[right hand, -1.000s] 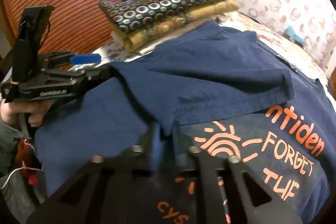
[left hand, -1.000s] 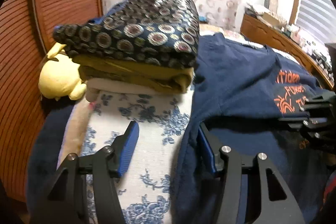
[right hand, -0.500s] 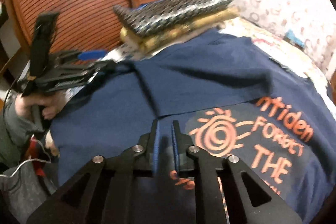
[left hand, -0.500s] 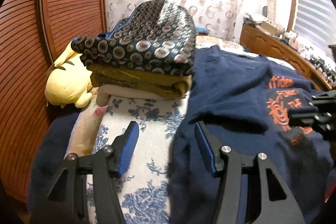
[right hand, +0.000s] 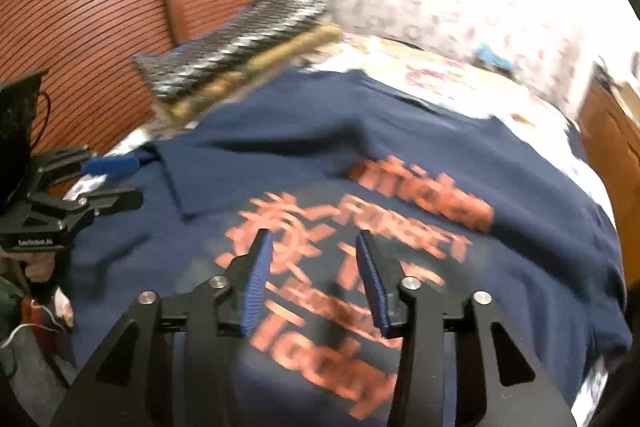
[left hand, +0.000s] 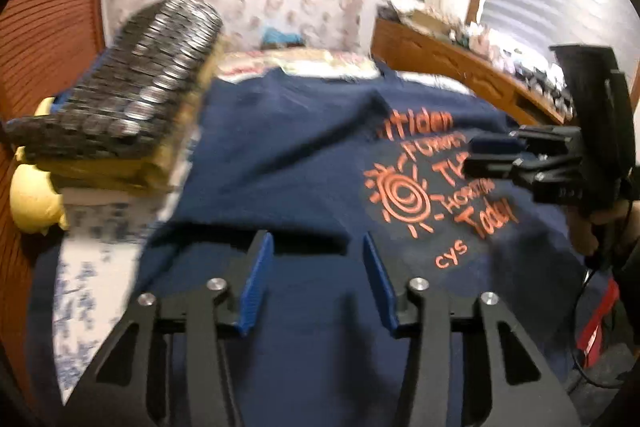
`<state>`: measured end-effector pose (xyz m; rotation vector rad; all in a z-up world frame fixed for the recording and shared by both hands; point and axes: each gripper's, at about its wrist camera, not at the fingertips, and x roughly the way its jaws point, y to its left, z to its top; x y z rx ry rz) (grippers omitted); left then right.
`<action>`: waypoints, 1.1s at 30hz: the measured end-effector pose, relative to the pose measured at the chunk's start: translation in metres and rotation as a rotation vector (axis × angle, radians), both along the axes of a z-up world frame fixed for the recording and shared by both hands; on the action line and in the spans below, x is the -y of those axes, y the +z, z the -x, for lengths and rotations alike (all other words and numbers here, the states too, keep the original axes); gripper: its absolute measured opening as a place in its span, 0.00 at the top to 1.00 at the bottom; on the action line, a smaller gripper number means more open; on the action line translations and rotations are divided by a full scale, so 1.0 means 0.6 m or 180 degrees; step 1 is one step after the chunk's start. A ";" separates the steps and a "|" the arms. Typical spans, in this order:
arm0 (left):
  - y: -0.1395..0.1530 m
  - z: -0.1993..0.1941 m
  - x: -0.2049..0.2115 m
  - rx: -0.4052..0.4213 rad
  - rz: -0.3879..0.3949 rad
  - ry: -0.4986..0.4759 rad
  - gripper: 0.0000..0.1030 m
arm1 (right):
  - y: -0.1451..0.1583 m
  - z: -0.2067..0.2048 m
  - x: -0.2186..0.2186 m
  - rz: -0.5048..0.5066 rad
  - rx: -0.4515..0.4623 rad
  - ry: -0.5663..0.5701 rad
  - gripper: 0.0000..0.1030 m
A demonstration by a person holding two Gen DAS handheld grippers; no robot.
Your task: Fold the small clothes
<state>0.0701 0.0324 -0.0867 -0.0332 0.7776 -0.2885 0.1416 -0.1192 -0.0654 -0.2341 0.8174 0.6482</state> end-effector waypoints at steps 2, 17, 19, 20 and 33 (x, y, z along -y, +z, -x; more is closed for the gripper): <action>-0.011 -0.016 0.012 -0.0116 -0.0030 -0.0034 0.59 | -0.012 -0.007 0.039 0.0035 -0.0056 -0.0196 0.49; 0.016 -0.007 0.031 -0.0107 -0.0089 -0.0097 0.99 | -0.050 -0.030 0.159 0.0194 -0.0108 -0.0734 0.42; 0.026 0.008 0.032 -0.0084 -0.0145 -0.0069 0.99 | -0.052 -0.028 0.157 0.0205 -0.0107 -0.0715 0.40; 0.028 0.010 0.033 -0.0090 -0.0155 -0.0079 0.99 | -0.054 -0.027 0.154 0.0234 -0.0096 -0.0705 0.38; 0.055 -0.004 0.062 0.0000 -0.0217 -0.0102 0.57 | -0.058 -0.027 0.148 0.0296 -0.0069 -0.0683 0.34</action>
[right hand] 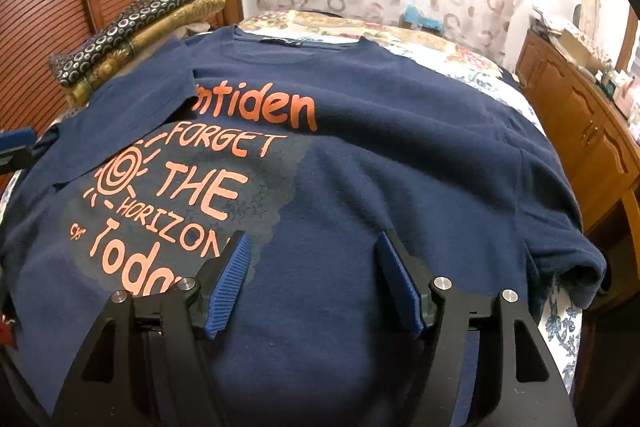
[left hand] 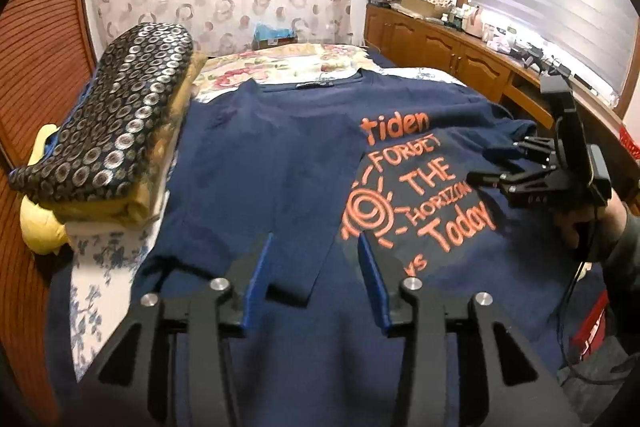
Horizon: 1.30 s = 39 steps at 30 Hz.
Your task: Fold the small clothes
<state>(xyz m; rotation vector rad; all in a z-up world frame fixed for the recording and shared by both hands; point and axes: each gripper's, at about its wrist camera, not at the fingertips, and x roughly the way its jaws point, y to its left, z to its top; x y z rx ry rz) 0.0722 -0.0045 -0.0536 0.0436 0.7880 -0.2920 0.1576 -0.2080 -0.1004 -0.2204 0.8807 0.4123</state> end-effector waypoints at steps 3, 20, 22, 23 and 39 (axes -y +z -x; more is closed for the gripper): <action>-0.006 -0.020 0.018 -0.0009 -0.0013 -0.0067 0.44 | 0.000 0.000 -0.001 0.0005 0.0002 0.0002 0.34; -0.061 -0.125 0.155 -0.0313 -0.0103 -0.0420 0.44 | 0.089 0.006 0.205 -0.0362 0.0408 -0.0588 0.34; -0.067 -0.132 0.166 -0.0338 -0.0130 -0.0444 0.44 | 0.086 -0.006 0.255 -0.0386 0.0375 -0.0785 0.34; -0.071 -0.134 0.172 -0.0352 -0.0150 -0.0449 0.44 | 0.083 -0.012 0.277 -0.0388 0.0352 -0.0874 0.34; -0.077 -0.135 0.183 -0.0225 -0.0228 -0.0447 0.42 | 0.016 -0.069 0.367 -0.0732 -0.0194 -0.1088 0.36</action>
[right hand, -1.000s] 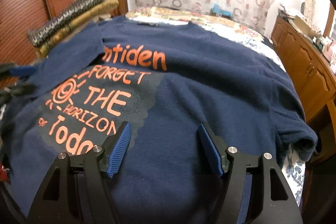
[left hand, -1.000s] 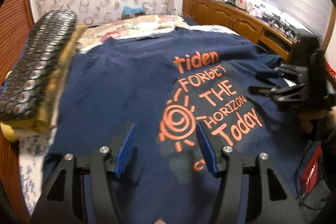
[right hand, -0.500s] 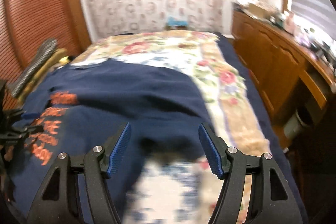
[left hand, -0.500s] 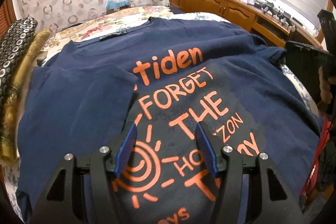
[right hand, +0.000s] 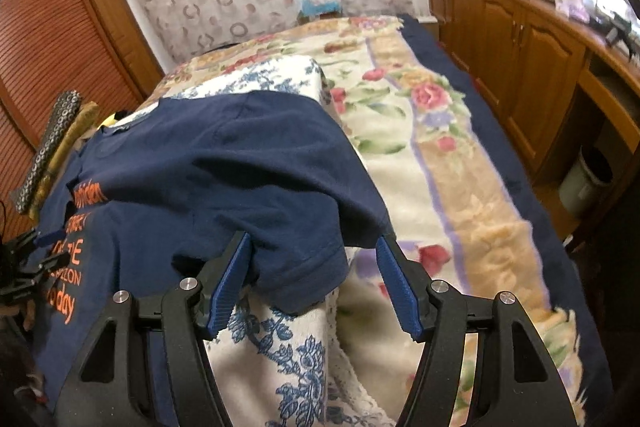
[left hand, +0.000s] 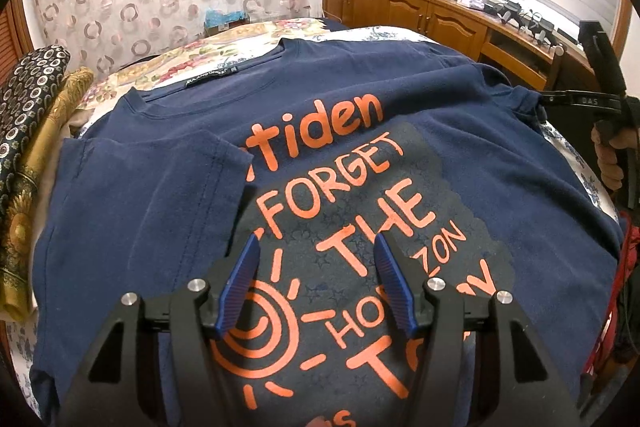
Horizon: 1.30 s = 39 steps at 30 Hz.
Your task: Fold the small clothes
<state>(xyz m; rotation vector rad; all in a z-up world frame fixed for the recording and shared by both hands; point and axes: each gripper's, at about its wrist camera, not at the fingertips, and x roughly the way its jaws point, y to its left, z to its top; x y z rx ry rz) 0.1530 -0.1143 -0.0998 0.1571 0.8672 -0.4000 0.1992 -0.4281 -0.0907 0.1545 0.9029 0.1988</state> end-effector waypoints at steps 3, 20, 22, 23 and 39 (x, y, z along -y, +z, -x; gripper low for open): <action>0.000 0.000 0.001 0.0000 0.0001 0.0001 0.42 | -0.011 -0.008 0.002 -0.0064 -0.0082 0.0006 0.38; 0.001 -0.001 -0.002 0.0003 -0.0015 0.0005 0.41 | 0.035 0.000 -0.044 0.0419 0.0248 0.0177 0.93; 0.001 -0.001 -0.002 0.0001 -0.0009 0.0004 0.41 | 0.055 0.004 -0.055 0.0478 0.0395 0.0190 0.93; 0.001 -0.002 -0.001 0.0000 -0.0007 0.0005 0.41 | 0.067 0.005 -0.063 0.0502 0.0468 0.0222 0.93; 0.070 0.067 -0.080 0.0393 0.0370 0.0197 0.41 | 0.096 0.030 -0.281 0.0596 0.0713 0.1205 0.65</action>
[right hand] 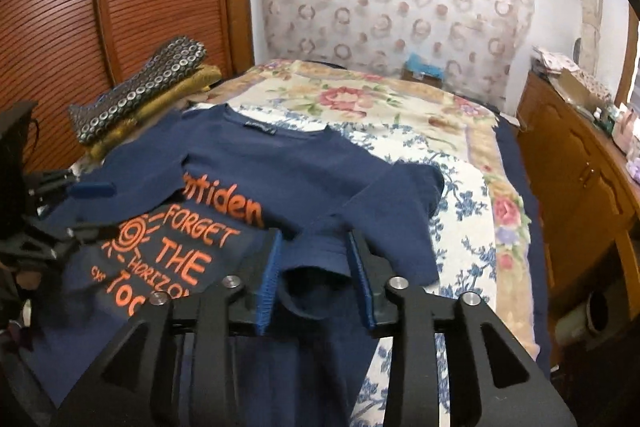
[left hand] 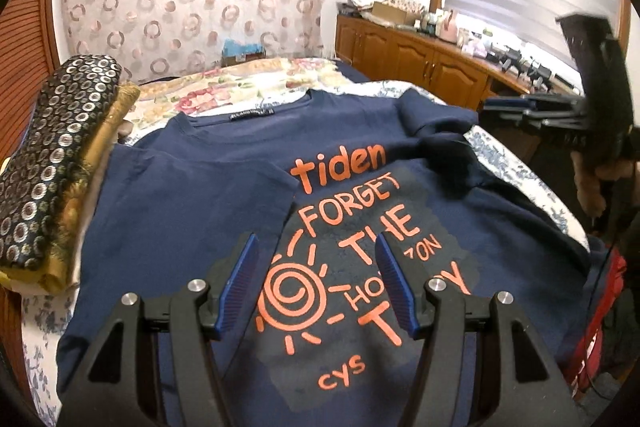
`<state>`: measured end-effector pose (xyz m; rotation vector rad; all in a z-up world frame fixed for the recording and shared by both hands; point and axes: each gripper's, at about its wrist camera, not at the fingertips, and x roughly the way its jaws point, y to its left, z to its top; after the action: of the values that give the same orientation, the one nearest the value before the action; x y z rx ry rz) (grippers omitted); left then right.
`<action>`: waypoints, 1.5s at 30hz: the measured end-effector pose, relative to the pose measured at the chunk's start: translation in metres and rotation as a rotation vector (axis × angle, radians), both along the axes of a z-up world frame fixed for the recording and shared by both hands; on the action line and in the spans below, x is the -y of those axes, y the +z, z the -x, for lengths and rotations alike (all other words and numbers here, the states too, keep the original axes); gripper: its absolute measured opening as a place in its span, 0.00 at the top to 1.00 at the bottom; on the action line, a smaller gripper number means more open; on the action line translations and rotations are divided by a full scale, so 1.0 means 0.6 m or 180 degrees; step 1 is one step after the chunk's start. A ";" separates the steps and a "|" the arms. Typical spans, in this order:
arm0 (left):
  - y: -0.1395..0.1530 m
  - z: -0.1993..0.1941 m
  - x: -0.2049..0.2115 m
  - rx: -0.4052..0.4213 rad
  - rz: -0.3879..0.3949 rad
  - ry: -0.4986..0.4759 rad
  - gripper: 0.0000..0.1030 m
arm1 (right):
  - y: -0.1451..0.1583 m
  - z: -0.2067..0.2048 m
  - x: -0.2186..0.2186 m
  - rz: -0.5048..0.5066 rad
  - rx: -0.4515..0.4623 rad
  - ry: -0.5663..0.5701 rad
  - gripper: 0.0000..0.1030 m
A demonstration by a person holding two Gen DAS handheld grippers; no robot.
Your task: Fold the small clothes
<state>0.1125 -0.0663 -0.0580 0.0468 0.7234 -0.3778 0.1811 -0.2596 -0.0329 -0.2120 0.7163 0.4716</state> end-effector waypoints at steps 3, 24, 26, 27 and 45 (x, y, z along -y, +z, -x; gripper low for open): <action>0.004 0.006 -0.004 0.0040 0.0073 0.0016 0.41 | -0.001 0.001 0.021 -0.0002 0.0015 -0.0126 0.58; -0.008 0.018 -0.023 0.0009 0.0159 0.0115 0.41 | -0.012 -0.128 -0.023 -0.0453 -0.0392 -0.0094 0.97; -0.008 0.020 -0.028 0.0009 0.0171 0.0137 0.41 | 0.017 -0.131 -0.060 -0.0461 -0.0282 0.0059 0.97; -0.008 0.022 -0.031 0.0013 0.0182 0.0141 0.41 | 0.028 -0.133 -0.076 -0.0451 -0.0239 0.0099 0.97; -0.011 0.028 -0.044 0.0012 0.0240 0.0166 0.41 | -0.044 -0.036 -0.091 0.0134 -0.0344 0.0035 0.59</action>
<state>0.0958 -0.0398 -0.0646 -0.0425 0.7047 -0.3547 0.2029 -0.2051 -0.0591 -0.2314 0.8316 0.4814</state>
